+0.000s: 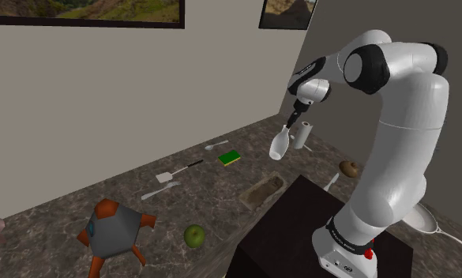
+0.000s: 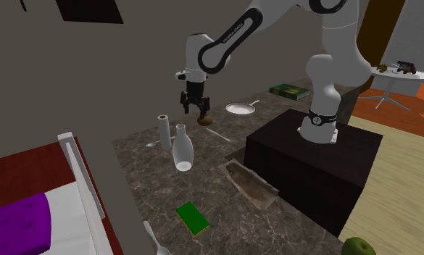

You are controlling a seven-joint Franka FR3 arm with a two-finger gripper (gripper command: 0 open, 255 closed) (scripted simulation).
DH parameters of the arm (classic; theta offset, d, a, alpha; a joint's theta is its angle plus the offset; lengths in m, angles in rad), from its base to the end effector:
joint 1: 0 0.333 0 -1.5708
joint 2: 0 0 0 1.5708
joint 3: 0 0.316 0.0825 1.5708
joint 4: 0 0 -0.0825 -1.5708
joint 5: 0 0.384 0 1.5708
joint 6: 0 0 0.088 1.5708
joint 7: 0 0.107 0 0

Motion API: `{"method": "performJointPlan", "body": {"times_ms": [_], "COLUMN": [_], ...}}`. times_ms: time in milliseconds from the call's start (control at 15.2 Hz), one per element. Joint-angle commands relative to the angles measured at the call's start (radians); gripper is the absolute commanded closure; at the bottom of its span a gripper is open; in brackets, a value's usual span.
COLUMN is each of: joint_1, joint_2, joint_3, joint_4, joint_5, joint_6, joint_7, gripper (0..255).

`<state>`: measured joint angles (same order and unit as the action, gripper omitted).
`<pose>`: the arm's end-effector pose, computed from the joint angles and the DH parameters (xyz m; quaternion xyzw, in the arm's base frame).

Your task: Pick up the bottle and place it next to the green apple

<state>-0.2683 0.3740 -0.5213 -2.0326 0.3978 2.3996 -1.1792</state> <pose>0.4325 -0.4178 0.2881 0.9961 0.0684 0.0563 0.0003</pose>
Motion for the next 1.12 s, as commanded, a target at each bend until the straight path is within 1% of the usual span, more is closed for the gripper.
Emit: {"method": "performJointPlan", "body": {"times_ms": [0,264,330,792,1056], "joint_1": [-0.045,-0.134,-0.143,-0.166,-0.166], "joint_2": [0.08,0.232,0.247,0.326,0.325], "joint_3": [0.022,0.062,0.066,0.104,0.104], "joint_4": [0.061,0.216,0.232,0.255,0.255], "joint_5": [0.05,0.109,0.113,0.155,0.154], "joint_6": [0.006,-0.012,-0.014,0.04,0.04], "joint_7": [-0.047,-0.103,-0.106,-0.13,-0.13], "gripper": [0,0,0,0,0]}}
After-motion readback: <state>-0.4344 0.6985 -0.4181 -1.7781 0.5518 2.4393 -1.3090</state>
